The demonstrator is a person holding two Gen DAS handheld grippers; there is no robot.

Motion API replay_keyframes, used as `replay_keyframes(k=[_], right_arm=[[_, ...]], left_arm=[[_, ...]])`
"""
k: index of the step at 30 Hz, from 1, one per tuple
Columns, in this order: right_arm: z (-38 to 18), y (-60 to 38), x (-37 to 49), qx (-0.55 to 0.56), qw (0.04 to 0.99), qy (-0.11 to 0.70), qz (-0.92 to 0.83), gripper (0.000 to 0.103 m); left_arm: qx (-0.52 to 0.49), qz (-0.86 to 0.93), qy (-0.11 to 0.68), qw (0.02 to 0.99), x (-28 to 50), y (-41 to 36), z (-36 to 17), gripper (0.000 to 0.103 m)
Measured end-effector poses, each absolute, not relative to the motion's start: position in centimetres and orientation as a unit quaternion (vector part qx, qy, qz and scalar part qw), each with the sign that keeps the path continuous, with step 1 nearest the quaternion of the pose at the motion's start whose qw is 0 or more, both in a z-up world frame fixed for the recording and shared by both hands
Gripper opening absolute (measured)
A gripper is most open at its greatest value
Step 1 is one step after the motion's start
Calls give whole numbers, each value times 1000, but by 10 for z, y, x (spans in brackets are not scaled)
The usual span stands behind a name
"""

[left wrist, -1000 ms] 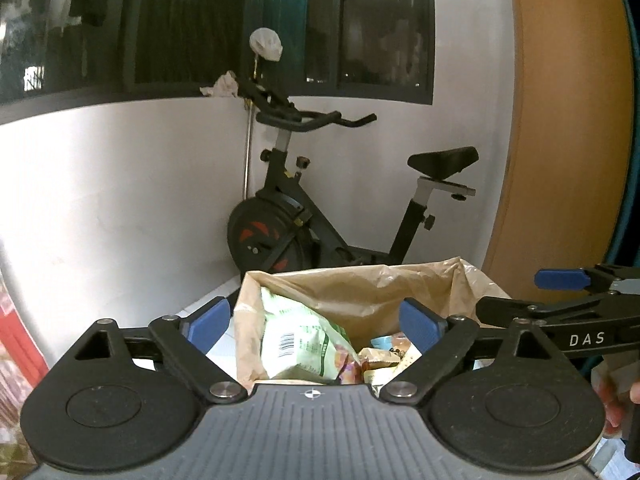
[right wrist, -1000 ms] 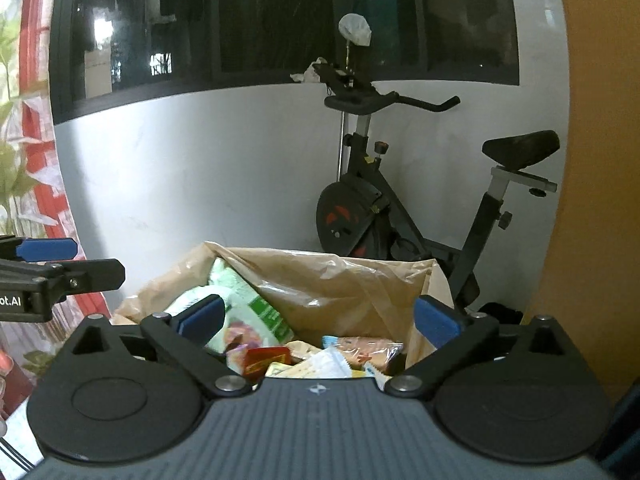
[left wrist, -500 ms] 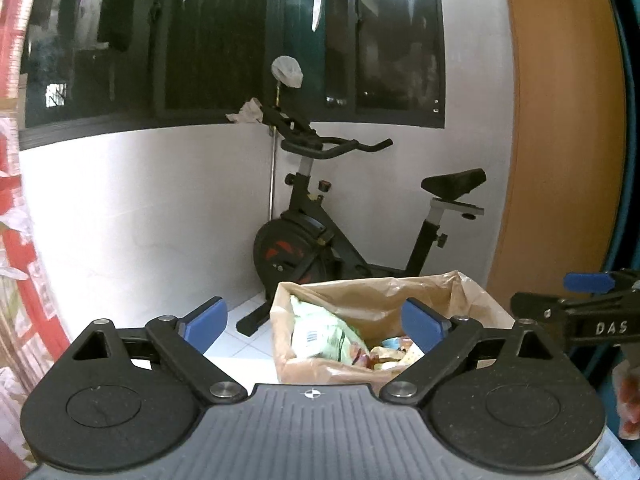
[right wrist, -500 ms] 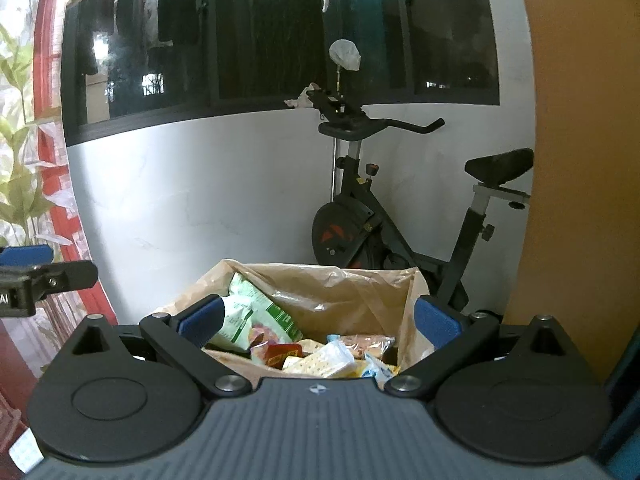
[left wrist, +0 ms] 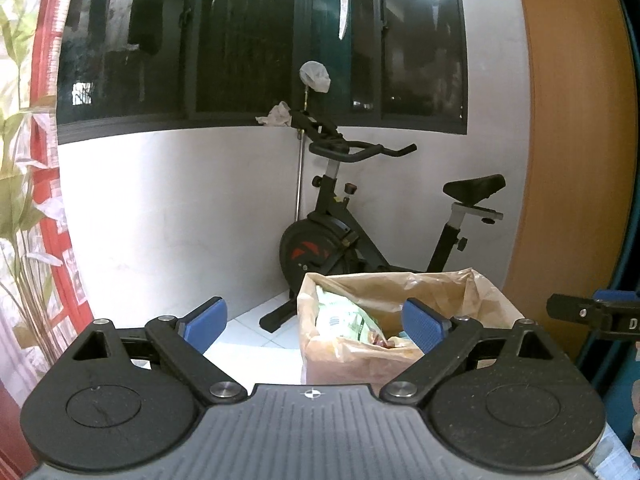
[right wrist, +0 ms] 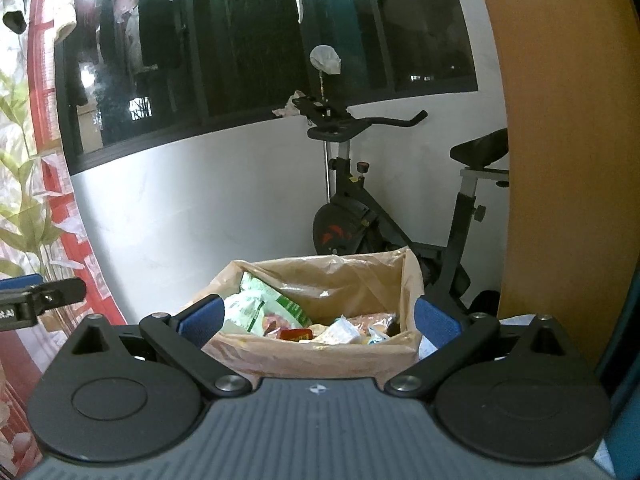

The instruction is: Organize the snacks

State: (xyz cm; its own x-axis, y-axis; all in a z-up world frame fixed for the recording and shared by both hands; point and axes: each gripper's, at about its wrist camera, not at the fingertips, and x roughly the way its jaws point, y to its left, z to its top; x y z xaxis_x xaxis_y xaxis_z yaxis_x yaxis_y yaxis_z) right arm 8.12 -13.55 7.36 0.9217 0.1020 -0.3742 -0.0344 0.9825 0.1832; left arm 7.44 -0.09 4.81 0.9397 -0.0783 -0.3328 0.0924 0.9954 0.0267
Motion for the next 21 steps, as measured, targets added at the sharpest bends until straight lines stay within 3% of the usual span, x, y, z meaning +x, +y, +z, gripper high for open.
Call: replay_keyframes(k=[21], right_arm=[[70, -129, 78, 73, 976, 202, 33, 103]], left_arm=[[28, -33, 173, 984, 69, -1, 46, 96]])
